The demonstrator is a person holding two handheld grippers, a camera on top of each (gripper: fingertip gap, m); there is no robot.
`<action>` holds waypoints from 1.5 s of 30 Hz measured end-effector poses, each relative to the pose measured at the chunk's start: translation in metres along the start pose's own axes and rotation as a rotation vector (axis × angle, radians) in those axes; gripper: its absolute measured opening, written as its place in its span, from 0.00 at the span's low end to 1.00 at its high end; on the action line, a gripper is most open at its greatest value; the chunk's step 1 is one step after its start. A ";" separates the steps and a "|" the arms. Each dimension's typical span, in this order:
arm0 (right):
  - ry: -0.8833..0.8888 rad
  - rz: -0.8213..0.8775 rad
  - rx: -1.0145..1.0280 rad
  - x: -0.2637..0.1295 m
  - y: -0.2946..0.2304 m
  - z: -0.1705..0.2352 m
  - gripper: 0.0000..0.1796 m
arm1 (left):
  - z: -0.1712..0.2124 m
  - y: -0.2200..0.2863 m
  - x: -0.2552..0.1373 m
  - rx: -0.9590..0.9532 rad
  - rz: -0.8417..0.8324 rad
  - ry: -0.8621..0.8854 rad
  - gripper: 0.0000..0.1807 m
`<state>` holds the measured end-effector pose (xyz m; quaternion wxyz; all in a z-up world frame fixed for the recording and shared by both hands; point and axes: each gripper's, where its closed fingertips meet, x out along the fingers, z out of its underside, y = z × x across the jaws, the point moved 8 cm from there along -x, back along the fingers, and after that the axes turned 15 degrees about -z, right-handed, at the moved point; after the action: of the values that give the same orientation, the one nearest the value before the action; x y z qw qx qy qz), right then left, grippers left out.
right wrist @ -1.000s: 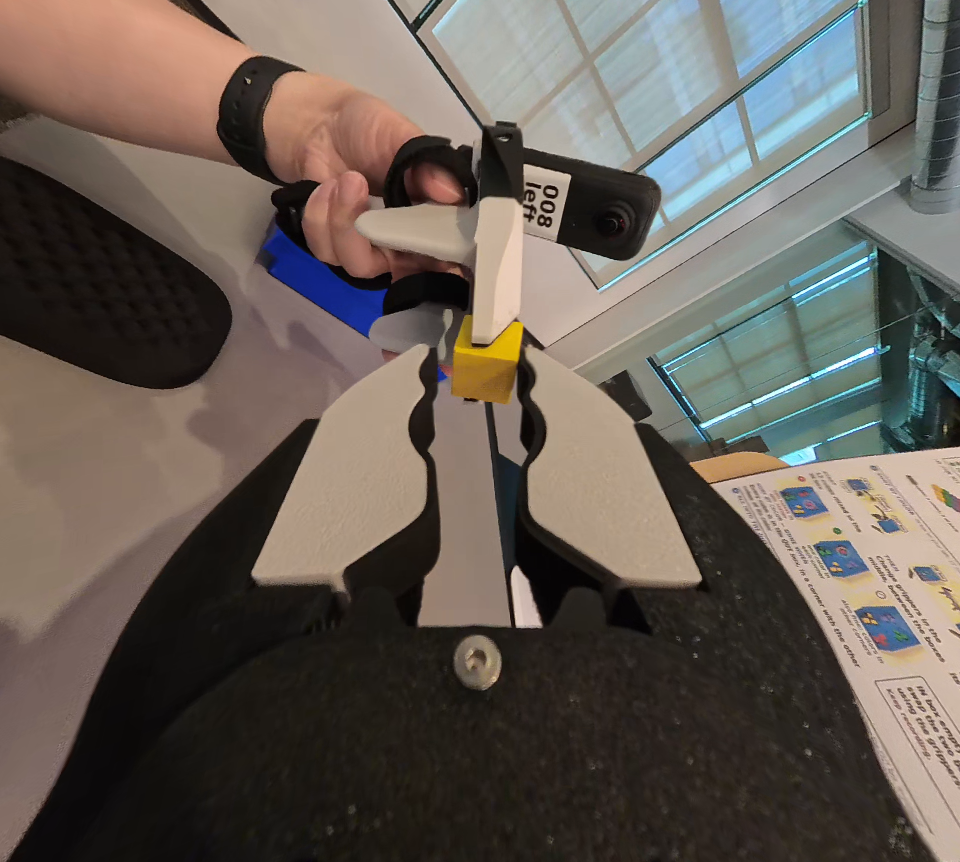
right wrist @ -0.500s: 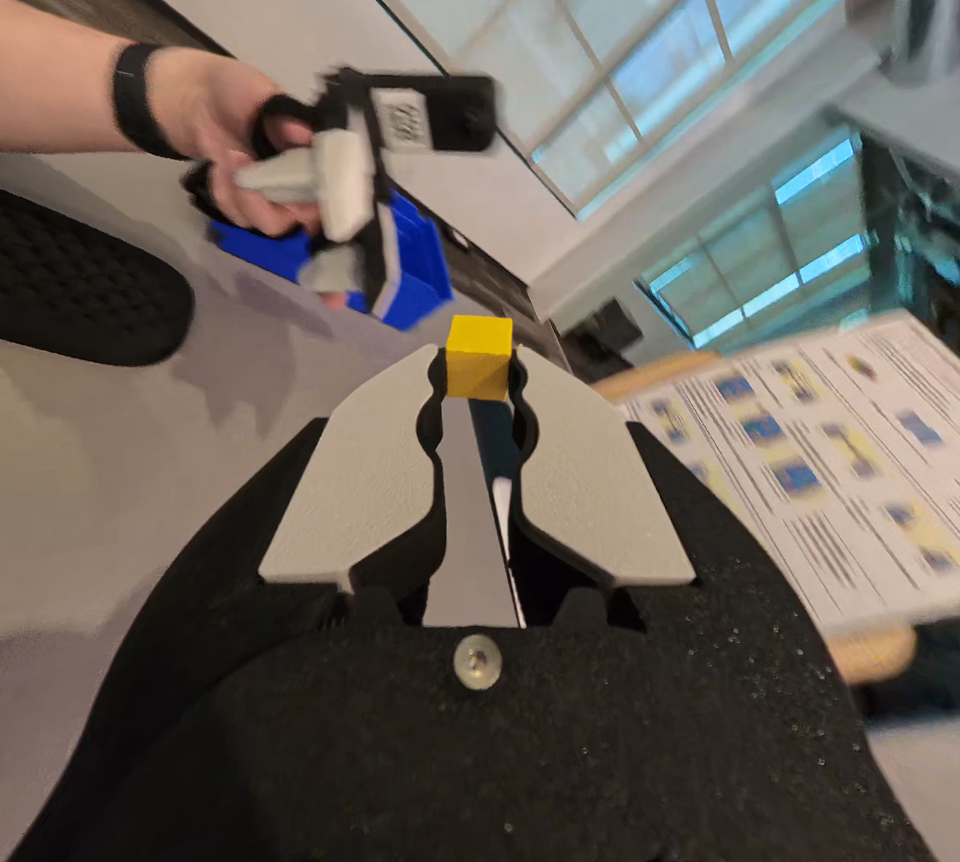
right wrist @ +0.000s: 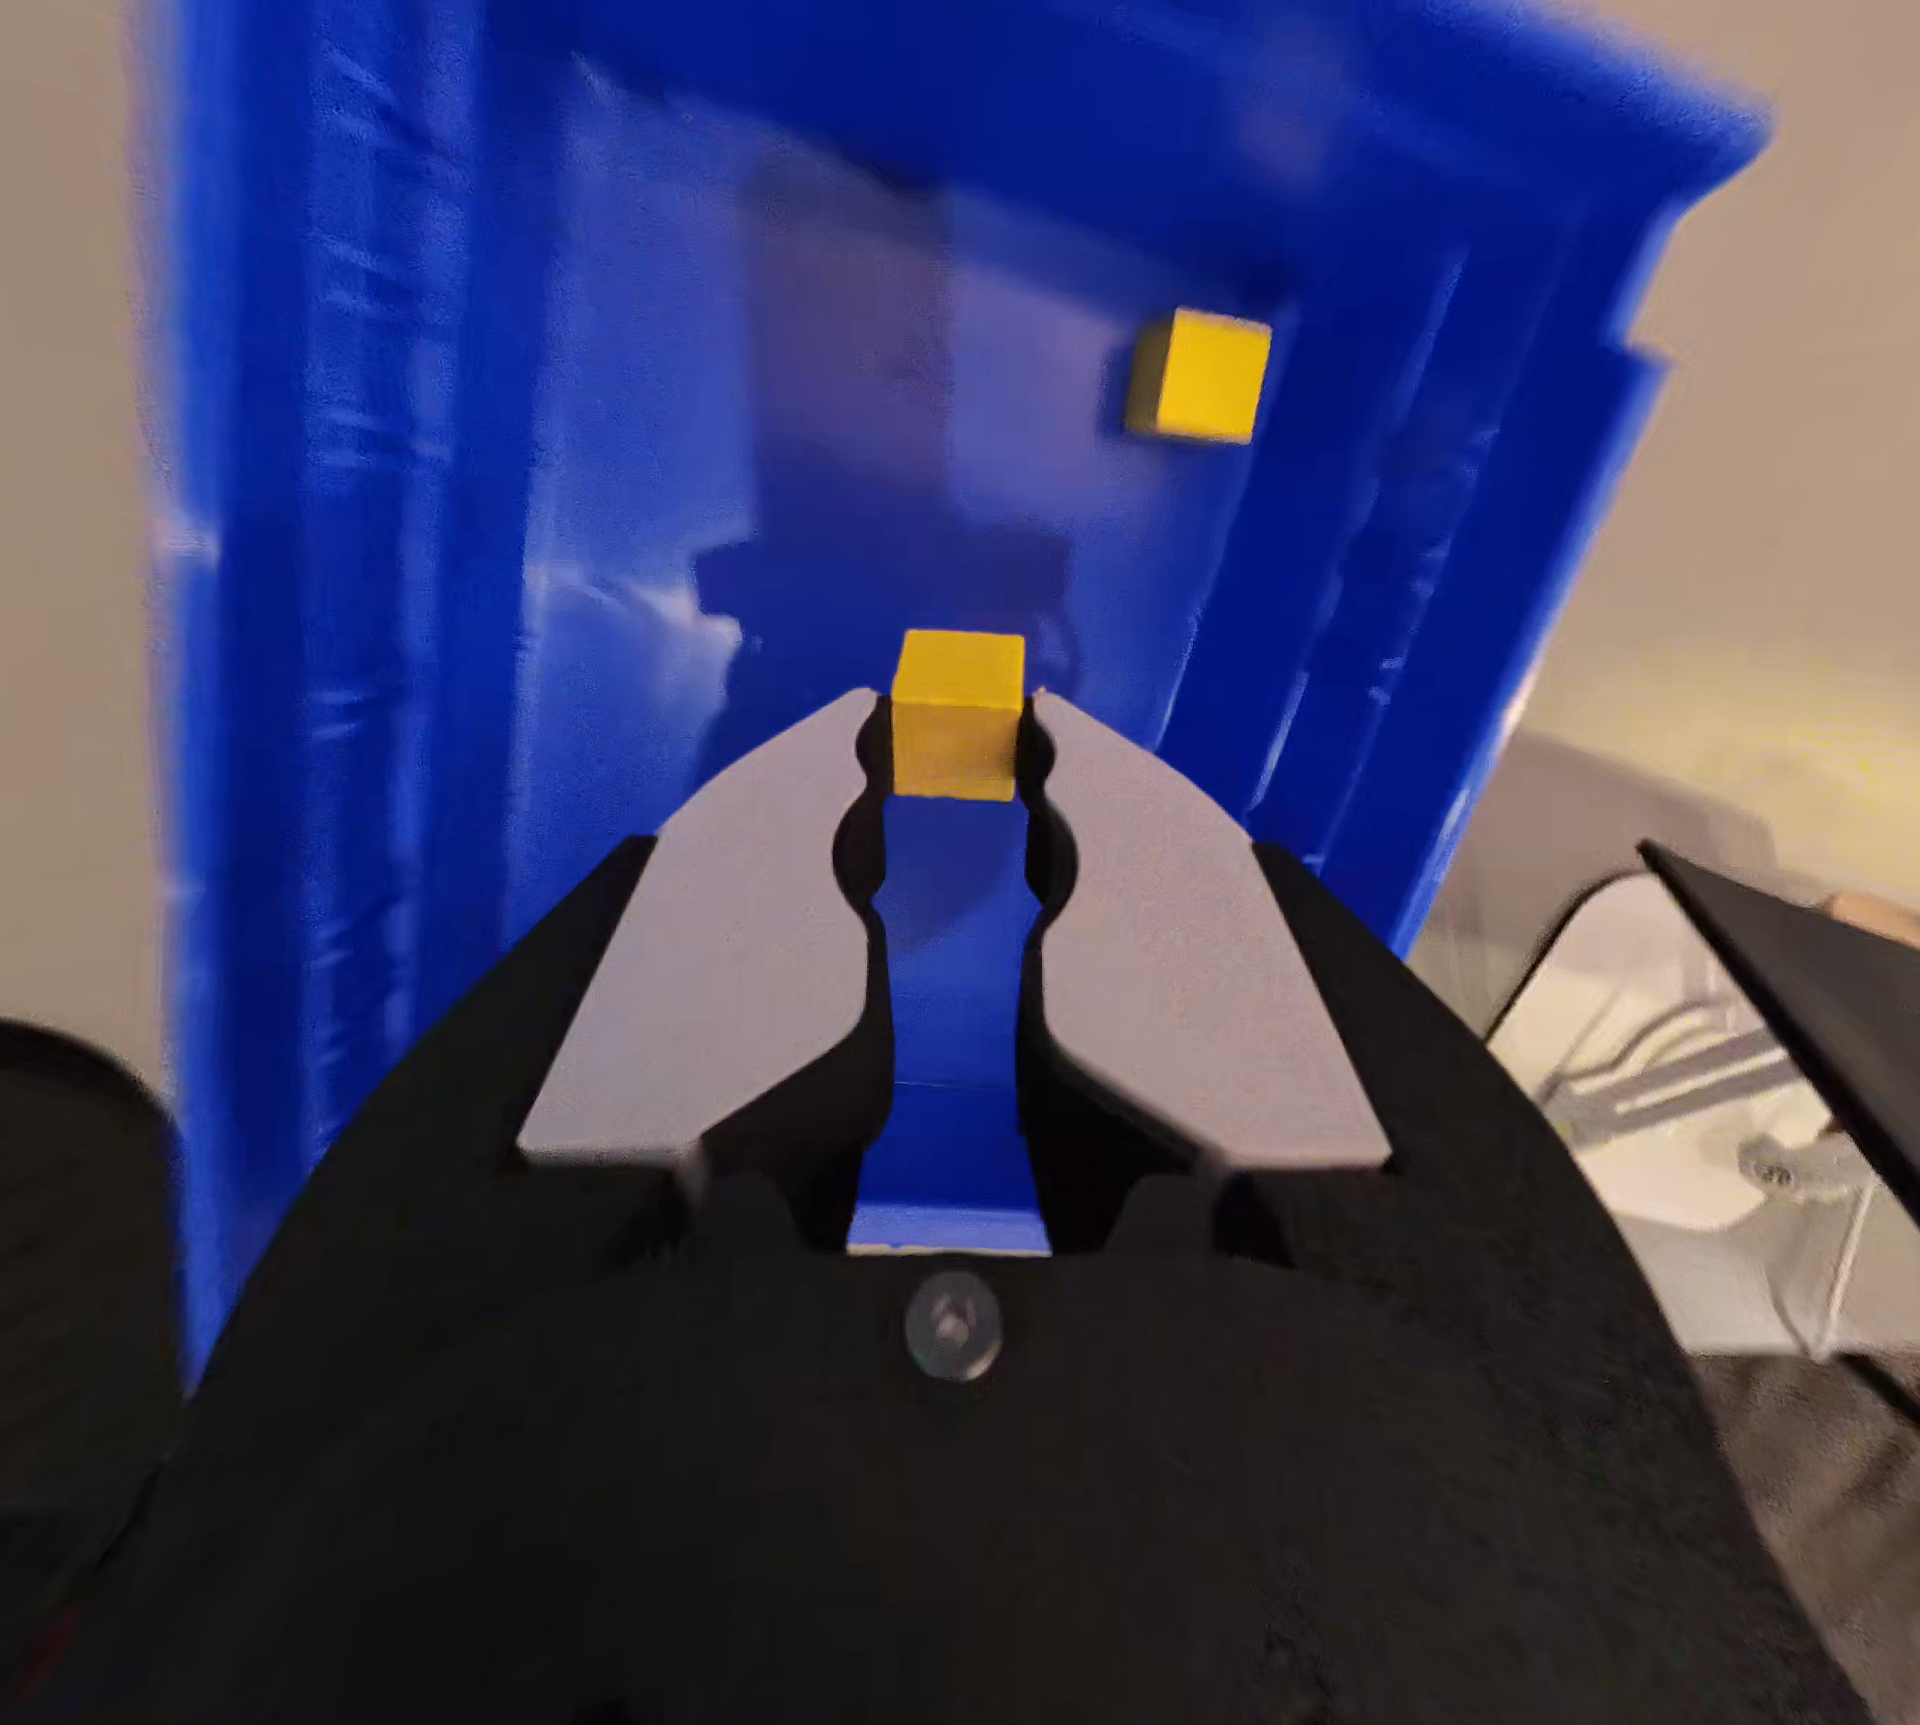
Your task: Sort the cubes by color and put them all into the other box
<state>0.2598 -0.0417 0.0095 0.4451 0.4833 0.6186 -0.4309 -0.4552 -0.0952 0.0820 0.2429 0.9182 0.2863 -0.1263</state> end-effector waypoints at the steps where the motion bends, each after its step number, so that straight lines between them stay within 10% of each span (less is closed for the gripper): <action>1: -0.048 -0.002 0.031 0.014 0.009 0.003 0.12 | -0.002 0.004 0.001 0.004 -0.002 0.002 0.20; 24: -0.063 -0.019 0.095 0.073 0.068 -0.021 0.22 | -0.014 0.057 -0.010 0.127 -0.048 0.044 0.22; 30: 0.039 0.070 -0.070 0.028 0.030 -0.032 0.25 | -0.014 0.053 -0.031 0.154 -0.096 0.081 0.22; 35: 0.274 0.117 -0.243 -0.038 -0.033 -0.028 0.25 | -0.013 0.000 -0.070 0.238 -0.458 0.061 0.25; 45: 0.805 -0.602 -0.606 -0.086 -0.208 0.032 0.20 | 0.033 -0.110 -0.135 0.691 -0.667 -0.257 0.22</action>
<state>0.0713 -0.1241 0.1065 0.1516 0.2633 0.9445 -0.1249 -0.6313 -0.0958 0.0628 -0.0958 0.7805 0.4734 -0.3969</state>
